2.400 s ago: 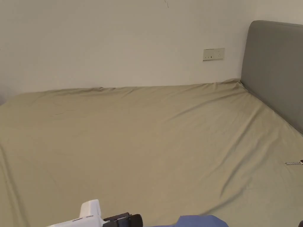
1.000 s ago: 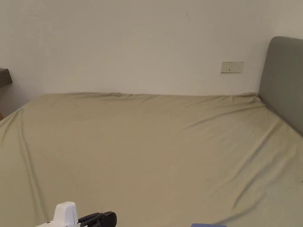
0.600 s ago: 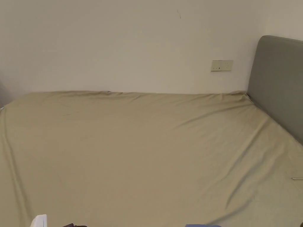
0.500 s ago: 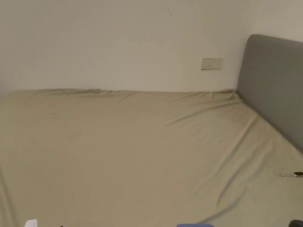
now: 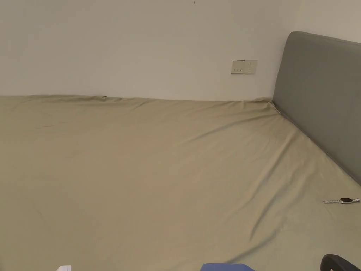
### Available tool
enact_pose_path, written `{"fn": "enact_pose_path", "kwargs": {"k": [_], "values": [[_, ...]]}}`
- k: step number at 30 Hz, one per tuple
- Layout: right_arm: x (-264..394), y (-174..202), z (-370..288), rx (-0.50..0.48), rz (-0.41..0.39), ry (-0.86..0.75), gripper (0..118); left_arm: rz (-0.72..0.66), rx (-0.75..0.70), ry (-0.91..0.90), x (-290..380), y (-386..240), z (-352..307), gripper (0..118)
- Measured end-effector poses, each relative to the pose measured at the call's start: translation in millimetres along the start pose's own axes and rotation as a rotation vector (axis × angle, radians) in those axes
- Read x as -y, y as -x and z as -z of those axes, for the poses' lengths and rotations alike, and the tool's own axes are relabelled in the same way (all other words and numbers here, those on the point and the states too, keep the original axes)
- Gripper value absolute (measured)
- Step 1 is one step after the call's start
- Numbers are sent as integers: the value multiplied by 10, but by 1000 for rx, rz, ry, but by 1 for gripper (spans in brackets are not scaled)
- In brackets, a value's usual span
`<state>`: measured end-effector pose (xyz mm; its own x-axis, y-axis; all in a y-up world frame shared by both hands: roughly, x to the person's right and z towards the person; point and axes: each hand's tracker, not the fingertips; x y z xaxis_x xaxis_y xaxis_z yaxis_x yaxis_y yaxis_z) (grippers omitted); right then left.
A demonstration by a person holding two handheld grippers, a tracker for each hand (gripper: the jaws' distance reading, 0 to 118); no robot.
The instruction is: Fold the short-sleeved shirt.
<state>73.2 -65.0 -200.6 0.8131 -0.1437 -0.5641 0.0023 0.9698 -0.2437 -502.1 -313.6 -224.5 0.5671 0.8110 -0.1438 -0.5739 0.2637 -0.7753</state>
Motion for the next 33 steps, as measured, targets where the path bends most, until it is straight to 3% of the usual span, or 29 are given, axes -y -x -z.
{"fn": "enact_pose_path", "kwargs": {"k": [1, 2, 4, 9, 12, 16, 21, 26, 33], "values": [[-1, 5, -5, -1, -11, -3, 1, 63, -131, 7, 1, -5, -35, 9], [-3, 3, -4, -1, -17, -2, 1, 125, -157, -5, 24, -24, -75, 9], [0, -14, -10, -1, -16, -5, 1, 57, -56, 18, -73, 153, -46, 9], [13, -79, -48, -4, 9, -9, 1, 40, -53, -71, -30, 33, -297, 9], [0, -70, -91, -6, 8, -17, 1, 116, -146, -118, 146, -443, -666, 9], [-9, -79, -149, -21, 21, -33, 1, 95, -262, -217, -71, -127, -1283, 9], [28, -129, -201, -29, 46, -45, 1, 85, -376, -265, -85, -245, -1747, 9], [58, -178, -258, -32, 76, -52, 1, 87, -299, -246, 116, -825, -1424, 9], [44, -293, -390, -16, 108, -79, 1, 51, -159, -224, 318, -1728, -376, 9]]}}
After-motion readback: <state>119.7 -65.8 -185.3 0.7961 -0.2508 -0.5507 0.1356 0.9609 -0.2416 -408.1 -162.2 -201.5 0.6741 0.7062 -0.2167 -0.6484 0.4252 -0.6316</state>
